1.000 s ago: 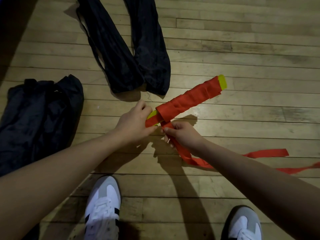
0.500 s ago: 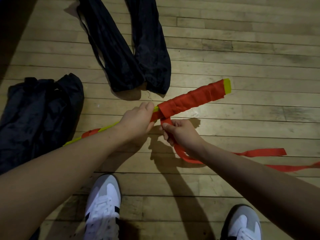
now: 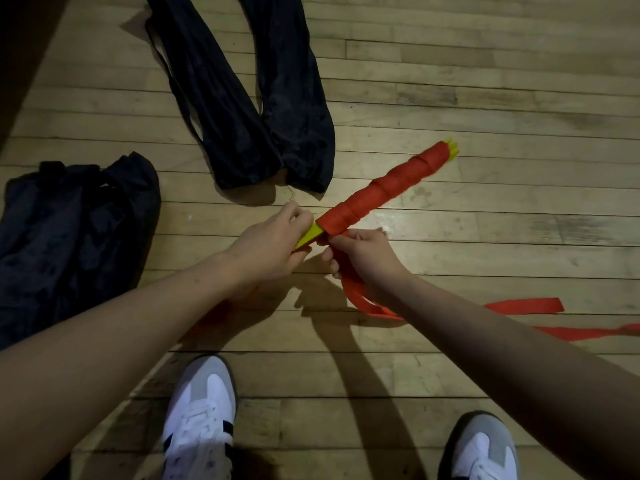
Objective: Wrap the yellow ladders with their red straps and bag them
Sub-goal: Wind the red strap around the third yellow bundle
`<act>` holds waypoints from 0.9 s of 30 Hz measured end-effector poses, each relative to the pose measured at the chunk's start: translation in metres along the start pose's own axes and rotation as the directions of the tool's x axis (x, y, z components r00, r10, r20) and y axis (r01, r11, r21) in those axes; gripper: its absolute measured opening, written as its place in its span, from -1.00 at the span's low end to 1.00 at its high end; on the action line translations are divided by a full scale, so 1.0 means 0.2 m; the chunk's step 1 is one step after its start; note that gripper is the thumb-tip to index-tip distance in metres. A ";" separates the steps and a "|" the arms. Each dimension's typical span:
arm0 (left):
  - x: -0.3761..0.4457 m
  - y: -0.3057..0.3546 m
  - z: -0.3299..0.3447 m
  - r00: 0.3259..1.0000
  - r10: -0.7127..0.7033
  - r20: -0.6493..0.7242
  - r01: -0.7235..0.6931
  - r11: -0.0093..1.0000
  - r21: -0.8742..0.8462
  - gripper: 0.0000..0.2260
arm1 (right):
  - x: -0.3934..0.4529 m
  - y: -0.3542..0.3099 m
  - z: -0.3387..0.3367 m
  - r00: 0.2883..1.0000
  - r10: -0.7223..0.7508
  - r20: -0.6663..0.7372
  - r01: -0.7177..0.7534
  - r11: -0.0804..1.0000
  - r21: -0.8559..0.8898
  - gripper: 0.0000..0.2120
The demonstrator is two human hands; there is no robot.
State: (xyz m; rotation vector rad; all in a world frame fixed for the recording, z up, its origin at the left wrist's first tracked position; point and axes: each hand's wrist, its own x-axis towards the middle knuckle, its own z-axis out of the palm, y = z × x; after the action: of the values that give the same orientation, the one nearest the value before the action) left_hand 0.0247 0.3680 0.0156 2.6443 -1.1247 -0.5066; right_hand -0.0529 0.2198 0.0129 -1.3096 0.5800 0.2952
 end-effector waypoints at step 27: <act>0.01 -0.01 0.04 0.984 -0.172 -0.053 0.166 0.982 -0.092 -0.71 | -0.02 -0.01 -0.03 0.981 0.079 0.175 -0.031 0.965 -0.261 -0.92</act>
State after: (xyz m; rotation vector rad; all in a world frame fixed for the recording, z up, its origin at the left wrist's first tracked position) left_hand 0.0241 0.3677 0.0073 2.6724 -0.8451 -0.4909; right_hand -0.0558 0.2133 0.0155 -1.4986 0.4305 0.5469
